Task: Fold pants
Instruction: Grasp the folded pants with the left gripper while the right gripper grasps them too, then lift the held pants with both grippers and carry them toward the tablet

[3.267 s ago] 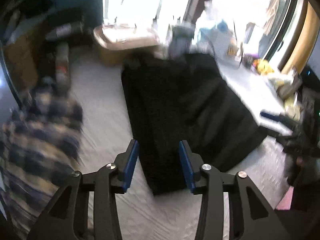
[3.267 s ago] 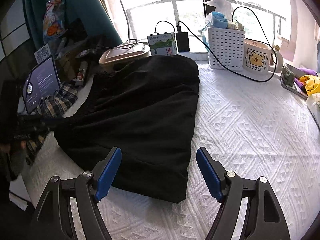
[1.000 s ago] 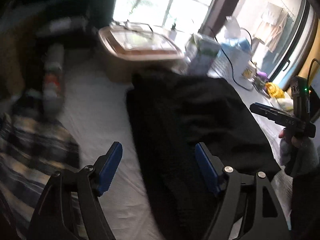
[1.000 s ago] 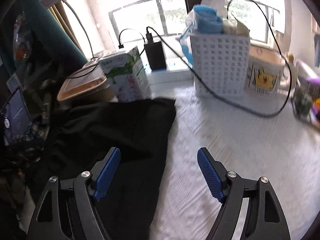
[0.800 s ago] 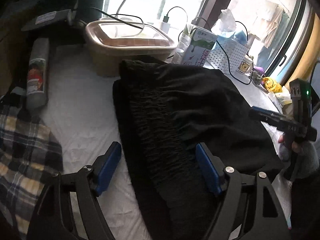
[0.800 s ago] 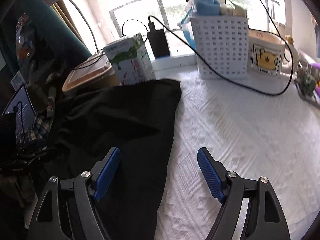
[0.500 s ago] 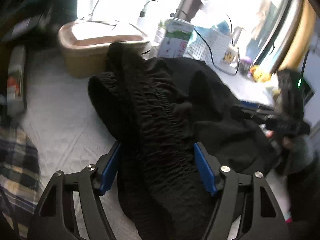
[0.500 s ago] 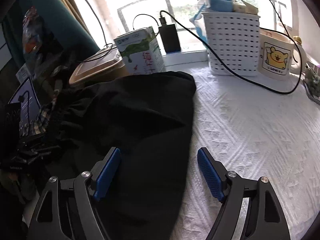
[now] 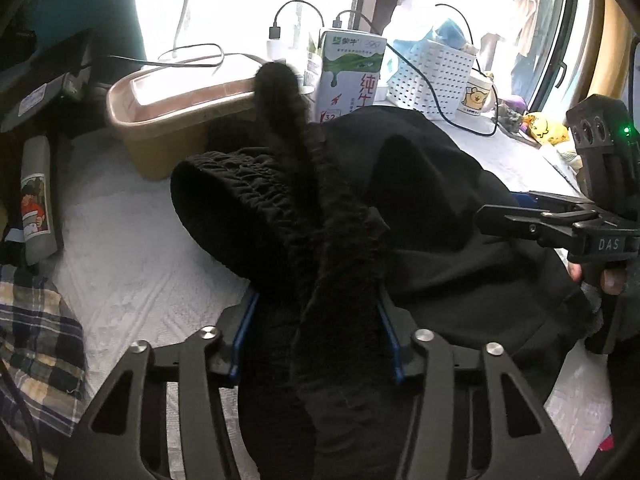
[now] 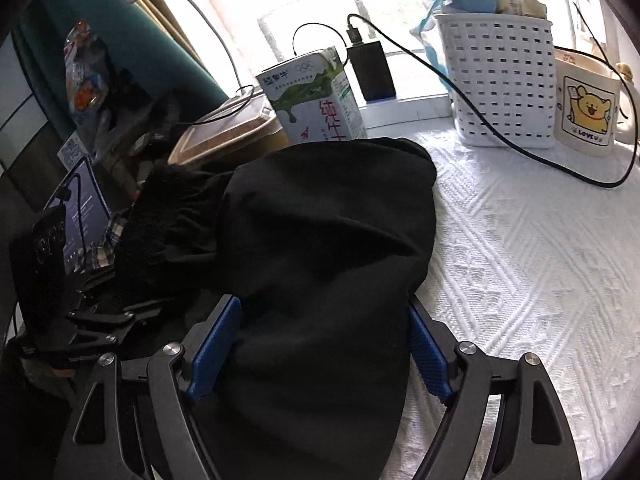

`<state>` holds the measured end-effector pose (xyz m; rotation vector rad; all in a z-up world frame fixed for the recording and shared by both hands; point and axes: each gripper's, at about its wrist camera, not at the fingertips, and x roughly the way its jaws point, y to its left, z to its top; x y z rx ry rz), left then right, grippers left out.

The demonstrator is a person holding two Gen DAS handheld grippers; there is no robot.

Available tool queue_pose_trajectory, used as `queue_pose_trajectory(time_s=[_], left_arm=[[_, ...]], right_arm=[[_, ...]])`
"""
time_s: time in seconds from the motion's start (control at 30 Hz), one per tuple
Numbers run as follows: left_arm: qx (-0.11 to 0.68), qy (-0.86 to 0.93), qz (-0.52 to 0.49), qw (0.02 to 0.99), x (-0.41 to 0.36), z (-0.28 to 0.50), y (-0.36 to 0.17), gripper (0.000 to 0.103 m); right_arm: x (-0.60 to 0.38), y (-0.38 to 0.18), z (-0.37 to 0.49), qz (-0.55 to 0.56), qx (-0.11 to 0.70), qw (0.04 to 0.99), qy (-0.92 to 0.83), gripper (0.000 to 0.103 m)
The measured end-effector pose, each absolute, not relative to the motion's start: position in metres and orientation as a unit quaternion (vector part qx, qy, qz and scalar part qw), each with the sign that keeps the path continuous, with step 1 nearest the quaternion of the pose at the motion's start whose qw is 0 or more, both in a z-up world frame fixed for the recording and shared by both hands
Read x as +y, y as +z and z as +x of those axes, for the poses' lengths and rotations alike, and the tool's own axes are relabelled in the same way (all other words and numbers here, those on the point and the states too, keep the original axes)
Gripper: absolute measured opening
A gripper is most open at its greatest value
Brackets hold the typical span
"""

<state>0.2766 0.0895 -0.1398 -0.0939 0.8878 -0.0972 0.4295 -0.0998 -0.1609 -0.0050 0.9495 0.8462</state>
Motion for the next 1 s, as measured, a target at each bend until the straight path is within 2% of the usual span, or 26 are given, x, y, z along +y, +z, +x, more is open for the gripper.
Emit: queue_pose_trajectory(time_s=[0.1, 0.13, 0.17, 0.2, 0.3, 0.53, 1.0], left_arm=[[0.428, -0.049, -0.052, 0.901, 0.089, 0.277, -0.141, 0.036], [0.427, -0.049, -0.055, 0.901, 0.089, 0.278, -0.141, 0.032], [0.426, -0.049, -0.059, 0.901, 0.089, 0.278, -0.14, 0.028], [0.425, -0.05, -0.064, 0.901, 0.088, 0.277, -0.14, 0.027], [0.419, -0.05, -0.068, 0.904, 0.083, 0.274, -0.137, 0.022], [0.405, -0.062, -0.092, 0.908, 0.081, 0.258, -0.122, 0.021], [0.343, -0.07, -0.114, 0.93, 0.094, 0.207, -0.068, 0.021]], right_arm=[[-0.094, -0.161, 0.428, -0.015, 0.444, 0.807, 0.39, 0.056], [-0.092, -0.163, 0.428, -0.016, 0.448, 0.804, 0.391, 0.042], [-0.09, -0.162, 0.427, -0.019, 0.448, 0.805, 0.389, 0.039], [-0.089, -0.162, 0.426, -0.02, 0.447, 0.804, 0.391, 0.024], [-0.083, -0.162, 0.421, -0.024, 0.445, 0.803, 0.396, 0.013], [-0.087, -0.14, 0.4, 0.001, 0.41, 0.814, 0.411, 0.011], [-0.082, -0.051, 0.345, -0.025, 0.319, 0.84, 0.438, 0.01]])
